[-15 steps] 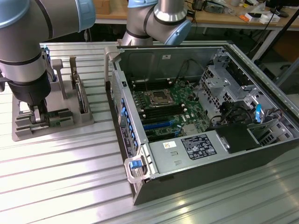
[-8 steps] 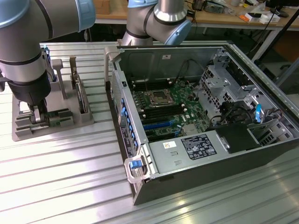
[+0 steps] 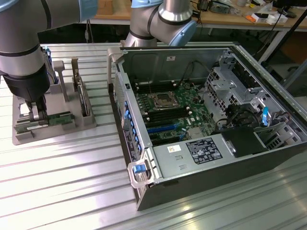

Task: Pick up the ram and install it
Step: 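Pick up the ram and move it above insertion slot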

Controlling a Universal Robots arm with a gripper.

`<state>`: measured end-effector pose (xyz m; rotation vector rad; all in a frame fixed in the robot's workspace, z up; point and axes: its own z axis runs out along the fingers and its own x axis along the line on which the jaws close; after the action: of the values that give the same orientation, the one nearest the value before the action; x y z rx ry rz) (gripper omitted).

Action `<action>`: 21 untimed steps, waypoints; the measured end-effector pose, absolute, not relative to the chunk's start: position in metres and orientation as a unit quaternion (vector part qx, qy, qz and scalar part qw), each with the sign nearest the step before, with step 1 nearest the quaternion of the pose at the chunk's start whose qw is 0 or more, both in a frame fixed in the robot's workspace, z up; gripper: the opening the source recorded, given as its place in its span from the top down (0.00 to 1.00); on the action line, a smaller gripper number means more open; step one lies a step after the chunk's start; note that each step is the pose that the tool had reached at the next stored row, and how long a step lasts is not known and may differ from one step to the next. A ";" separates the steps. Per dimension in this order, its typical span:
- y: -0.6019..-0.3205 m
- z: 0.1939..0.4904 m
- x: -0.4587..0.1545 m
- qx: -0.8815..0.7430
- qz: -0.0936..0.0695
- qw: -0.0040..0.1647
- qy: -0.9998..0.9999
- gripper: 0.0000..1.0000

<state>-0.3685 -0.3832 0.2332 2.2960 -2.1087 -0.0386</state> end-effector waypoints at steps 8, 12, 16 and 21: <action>-0.383 0.248 -0.369 0.736 -0.013 0.011 -0.676 0.88; -0.383 0.258 -0.369 0.736 -0.015 0.009 -0.676 0.88; -0.383 0.264 -0.369 0.736 -0.016 0.008 -0.676 0.88; -0.383 0.272 -0.369 0.736 -0.018 0.006 -0.676 0.88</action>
<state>-0.3685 -0.3832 0.2722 2.3044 -2.1158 -0.0548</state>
